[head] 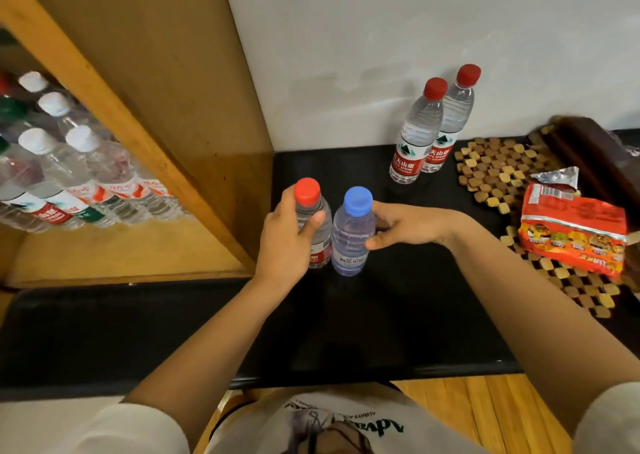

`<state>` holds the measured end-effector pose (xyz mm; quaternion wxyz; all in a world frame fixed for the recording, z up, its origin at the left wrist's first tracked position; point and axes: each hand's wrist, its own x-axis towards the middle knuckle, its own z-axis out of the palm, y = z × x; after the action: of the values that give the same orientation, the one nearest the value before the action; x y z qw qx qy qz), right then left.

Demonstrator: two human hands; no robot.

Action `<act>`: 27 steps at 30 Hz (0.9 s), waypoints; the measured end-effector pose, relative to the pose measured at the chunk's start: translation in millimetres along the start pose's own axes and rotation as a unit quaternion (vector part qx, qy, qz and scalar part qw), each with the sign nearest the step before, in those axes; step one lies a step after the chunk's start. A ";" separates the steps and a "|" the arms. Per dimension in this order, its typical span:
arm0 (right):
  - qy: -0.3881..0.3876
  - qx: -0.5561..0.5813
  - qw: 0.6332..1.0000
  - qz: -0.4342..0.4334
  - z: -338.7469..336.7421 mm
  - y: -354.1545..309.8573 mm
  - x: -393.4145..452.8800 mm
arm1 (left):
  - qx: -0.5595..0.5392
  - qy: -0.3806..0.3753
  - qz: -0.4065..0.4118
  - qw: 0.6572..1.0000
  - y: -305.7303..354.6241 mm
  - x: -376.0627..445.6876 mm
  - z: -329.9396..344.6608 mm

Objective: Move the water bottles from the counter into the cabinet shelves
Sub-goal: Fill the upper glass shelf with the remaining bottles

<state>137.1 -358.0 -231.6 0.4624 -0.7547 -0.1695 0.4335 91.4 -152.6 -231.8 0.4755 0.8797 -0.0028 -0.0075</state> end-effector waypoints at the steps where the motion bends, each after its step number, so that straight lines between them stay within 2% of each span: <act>1: -0.004 0.004 1.000 0.000 5.6 0.7 -3.3 | 0.001 -0.007 0.003 1.000 -0.9 -6.0 -1.3; 5: 0.009 0.035 0.999 -0.010 28.1 11.3 -11.6 | 0.011 -0.018 0.012 1.000 -7.2 -24.2 -6.1; 7: 0.034 0.076 0.996 -0.019 40.7 20.6 -13.7 | -0.024 -0.023 0.019 0.999 -12.2 -30.9 -9.5; 11: 0.119 0.124 0.984 -0.050 64.6 34.1 -12.0 | -0.143 -0.076 0.016 0.987 -24.1 -34.6 -9.1; 13: 0.177 0.121 0.975 -0.059 73.1 37.2 -7.1 | -0.165 -0.090 0.033 0.982 -30.0 -35.4 -2.3; 17: 0.292 0.087 0.951 -0.062 88.6 33.0 8.3 | -0.143 -0.010 0.047 0.989 -42.5 -33.4 16.0; 20: 0.335 0.075 0.937 -0.060 97.8 27.4 13.7 | -0.136 0.033 0.051 0.989 -47.9 -33.1 23.1; 24: 0.365 0.068 0.928 -0.044 102.8 20.0 16.2 | -0.130 0.031 0.049 0.990 -50.4 -36.4 24.0; 27: 0.367 0.107 0.922 -0.059 116.7 23.3 11.9 | -0.129 -0.005 0.062 0.990 -51.7 -44.5 13.5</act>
<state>45.8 -297.9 -280.2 0.5948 -0.7957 0.0149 0.1136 46.5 -135.0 -282.0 0.5849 0.8088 -0.0586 0.0169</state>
